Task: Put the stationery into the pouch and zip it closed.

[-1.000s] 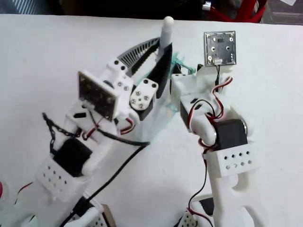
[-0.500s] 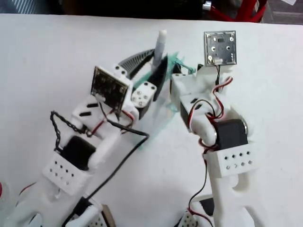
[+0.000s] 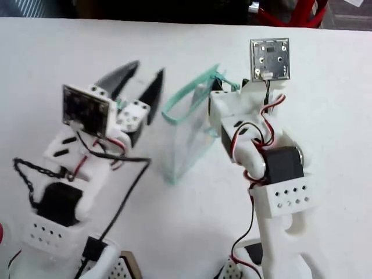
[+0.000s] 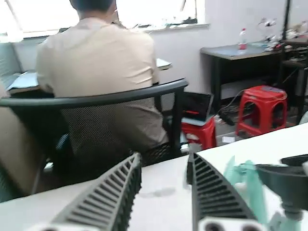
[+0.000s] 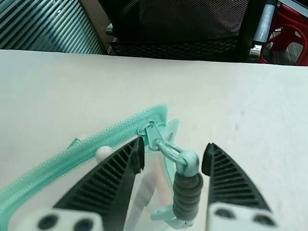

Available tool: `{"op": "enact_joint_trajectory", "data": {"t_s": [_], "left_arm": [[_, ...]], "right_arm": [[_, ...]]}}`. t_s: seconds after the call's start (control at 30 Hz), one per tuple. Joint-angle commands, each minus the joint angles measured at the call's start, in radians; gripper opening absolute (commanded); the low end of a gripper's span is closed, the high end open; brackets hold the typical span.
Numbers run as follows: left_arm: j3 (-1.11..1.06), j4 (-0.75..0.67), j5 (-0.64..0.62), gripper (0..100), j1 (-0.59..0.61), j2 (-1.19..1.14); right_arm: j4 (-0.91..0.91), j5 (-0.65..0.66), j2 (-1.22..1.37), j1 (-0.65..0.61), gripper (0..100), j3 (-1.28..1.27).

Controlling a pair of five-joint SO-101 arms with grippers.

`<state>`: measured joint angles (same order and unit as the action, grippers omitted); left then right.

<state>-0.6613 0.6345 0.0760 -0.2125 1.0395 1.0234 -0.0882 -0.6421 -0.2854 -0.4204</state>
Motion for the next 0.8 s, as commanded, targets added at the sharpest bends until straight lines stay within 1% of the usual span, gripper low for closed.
{"op": "enact_joint_trajectory", "data": {"t_s": [0.0, 0.07, 0.1, 0.13, 0.2, 0.23, 0.27, 0.33, 0.4, 0.47, 0.53, 0.67, 0.77], "left_arm": [[0.097, 0.098, 0.005, 16, 0.154, -0.05], [0.115, 0.143, 0.003, 16, 0.236, -0.116], [0.117, 0.167, 0.003, 16, 0.268, -0.143], [0.117, 0.198, 0.003, 16, 0.289, -0.171], [0.107, 0.238, 0.003, 16, 0.298, -0.219], [0.089, 0.245, 0.003, 16, 0.295, -0.231], [0.069, 0.244, 0.003, 16, 0.291, -0.234], [0.026, 0.242, 0.003, 16, 0.272, -0.219], [-0.025, 0.242, -0.002, 16, 0.259, -0.196], [-0.077, 0.227, -0.04, 17, 0.255, -0.165], [-0.138, 0.183, -0.068, 17, 0.259, -0.128], [-0.279, 0.055, -0.074, 20, 0.254, -0.074], [-0.385, -0.034, -0.075, 21, 0.251, -0.068]], "right_arm": [[0.015, -0.009, 0.007, 0.005, 19.7, -0.077], [0.12, -0.006, -0.056, 0.002, 17.4, -0.015], [0.173, -0.005, -0.108, 0.008, 14.3, 0.028], [0.177, -0.005, -0.162, 0.027, 10.3, 0.028], [0.081, -0.005, -0.223, 0.084, 3.7, -0.054], [0.001, -0.003, -0.229, 0.087, 3.0, -0.121], [-0.079, 0.011, -0.223, 0.084, 4.3, -0.187], [-0.183, 0.075, -0.194, 0.024, 9.1, -0.267], [-0.183, 0.107, -0.156, -0.041, 12.9, -0.267], [-0.171, 0.106, -0.139, -0.071, 12.2, -0.261], [-0.174, 0.106, -0.139, -0.059, 10.9, -0.247], [-0.206, 0.107, -0.099, 0.062, 13.8, -0.226], [-0.159, 0.107, -0.027, 0.096, 15.6, -0.16]]}}
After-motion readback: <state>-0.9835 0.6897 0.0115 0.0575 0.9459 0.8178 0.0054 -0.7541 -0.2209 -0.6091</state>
